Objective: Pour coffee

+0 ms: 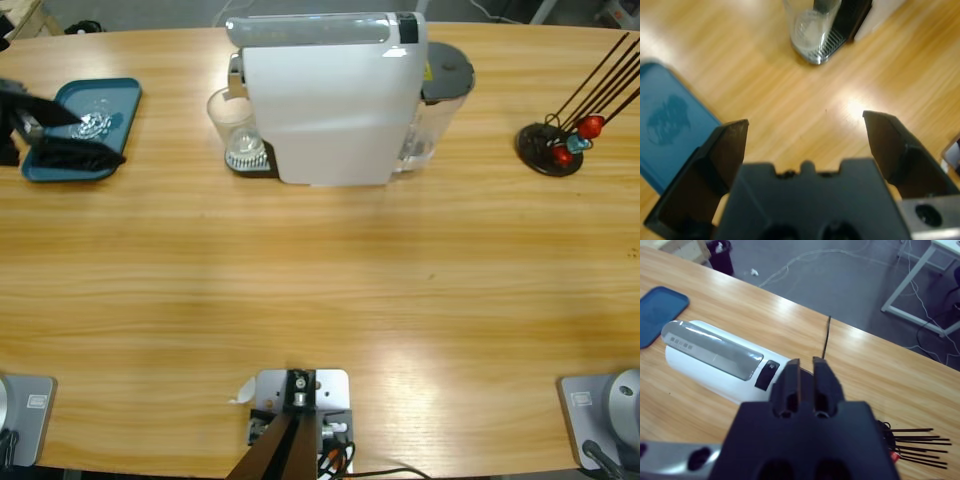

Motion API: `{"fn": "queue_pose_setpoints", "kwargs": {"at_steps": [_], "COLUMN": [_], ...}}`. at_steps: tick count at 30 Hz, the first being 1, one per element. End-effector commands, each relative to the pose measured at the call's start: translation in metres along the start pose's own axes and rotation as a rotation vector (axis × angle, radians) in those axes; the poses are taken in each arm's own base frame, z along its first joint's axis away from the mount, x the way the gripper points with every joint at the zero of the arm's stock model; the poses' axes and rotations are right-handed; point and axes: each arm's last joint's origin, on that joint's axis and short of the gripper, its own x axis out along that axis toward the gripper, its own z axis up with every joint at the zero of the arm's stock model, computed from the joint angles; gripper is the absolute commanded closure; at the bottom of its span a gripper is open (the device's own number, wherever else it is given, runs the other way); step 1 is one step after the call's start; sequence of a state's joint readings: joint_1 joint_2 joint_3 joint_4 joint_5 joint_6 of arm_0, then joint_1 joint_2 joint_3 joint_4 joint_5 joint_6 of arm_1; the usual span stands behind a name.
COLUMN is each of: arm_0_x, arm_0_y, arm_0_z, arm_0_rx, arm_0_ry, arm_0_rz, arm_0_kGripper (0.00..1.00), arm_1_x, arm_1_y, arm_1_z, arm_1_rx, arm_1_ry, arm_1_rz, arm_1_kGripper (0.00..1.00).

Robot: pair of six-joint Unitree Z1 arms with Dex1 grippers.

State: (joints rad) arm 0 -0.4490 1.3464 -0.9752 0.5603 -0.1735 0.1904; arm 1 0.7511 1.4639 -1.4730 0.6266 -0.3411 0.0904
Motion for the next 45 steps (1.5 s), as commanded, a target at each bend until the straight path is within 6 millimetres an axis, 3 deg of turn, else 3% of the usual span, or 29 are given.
{"fn": "queue_pose_setpoints", "kwargs": {"at_steps": [1, 3, 8, 15, 27, 45], "arm_0_x": [-0.01, -0.011, -0.009, -0.004, 0.012, 0.016], "arm_0_y": [-0.013, -0.016, -0.018, -0.019, -0.017, -0.017], "arm_0_z": [-0.041, -0.045, -0.047, -0.057, -0.058, -0.059], "arm_0_rx": [-0.192, -0.219, -0.253, -0.261, -0.266, -0.266], "arm_0_ry": [0.073, 0.075, 0.087, 0.114, 0.166, 0.179], "arm_0_rz": [0.021, 0.012, 0.008, 0.007, 0.004, 0.002], "arm_0_kGripper": [0.0, 0.0, 0.0, 0.0, 0.0, 0.0], "arm_1_x": [0.033, 0.043, 0.097, 0.122, 0.132, 0.142], "arm_1_y": [0.001, 0.001, 0.015, 0.008, 0.005, 0.006], "arm_1_z": [0.026, 0.033, 0.036, 0.035, 0.029, 0.019], "arm_1_rx": [0.003, 0.016, 0.033, 0.082, 0.081, 0.07], "arm_1_ry": [0.222, 0.25, 0.428, 0.479, 0.52, 0.565], "arm_1_rz": [0.078, 0.126, 0.248, 0.242, 0.23, 0.224], "arm_1_kGripper": [1.0, 1.0, 1.0, 1.0, 1.0, 1.0]}}
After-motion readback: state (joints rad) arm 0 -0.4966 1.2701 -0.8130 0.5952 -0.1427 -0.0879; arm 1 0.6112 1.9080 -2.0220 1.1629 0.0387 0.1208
